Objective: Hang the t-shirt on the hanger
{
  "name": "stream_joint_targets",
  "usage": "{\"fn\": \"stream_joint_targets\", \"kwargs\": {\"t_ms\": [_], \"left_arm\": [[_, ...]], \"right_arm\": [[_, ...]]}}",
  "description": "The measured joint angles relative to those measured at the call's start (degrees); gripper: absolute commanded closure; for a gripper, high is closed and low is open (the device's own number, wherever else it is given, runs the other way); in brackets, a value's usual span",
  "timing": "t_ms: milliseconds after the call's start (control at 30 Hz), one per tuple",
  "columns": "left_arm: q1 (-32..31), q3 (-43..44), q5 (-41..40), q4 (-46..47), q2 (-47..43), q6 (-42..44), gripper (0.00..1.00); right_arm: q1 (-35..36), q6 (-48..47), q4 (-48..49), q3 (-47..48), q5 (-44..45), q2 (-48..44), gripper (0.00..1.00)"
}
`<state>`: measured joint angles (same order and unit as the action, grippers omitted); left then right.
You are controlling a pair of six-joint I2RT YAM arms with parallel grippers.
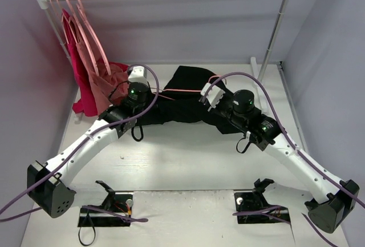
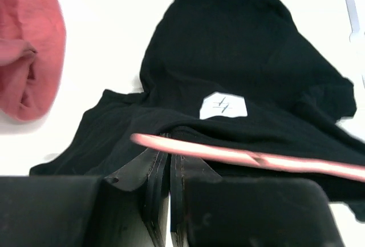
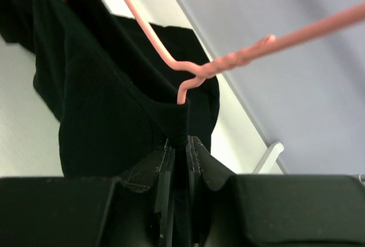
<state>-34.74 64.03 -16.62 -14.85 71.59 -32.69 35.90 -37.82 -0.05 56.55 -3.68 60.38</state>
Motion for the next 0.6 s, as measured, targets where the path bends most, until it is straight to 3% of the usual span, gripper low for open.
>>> {"fn": "stream_joint_targets", "kwargs": {"t_ms": [200,600], "left_arm": [[5.3,5.1,5.3,-3.6,1.6,0.6,1.0],[9.4,8.9,11.8,-7.5,3.5,2.2,1.0]], "right_arm": [[1.9,-1.2,-1.0,0.0,2.9,0.0,1.0],[2.9,-2.9,-1.7,0.0,7.4,0.0,1.0]]}}
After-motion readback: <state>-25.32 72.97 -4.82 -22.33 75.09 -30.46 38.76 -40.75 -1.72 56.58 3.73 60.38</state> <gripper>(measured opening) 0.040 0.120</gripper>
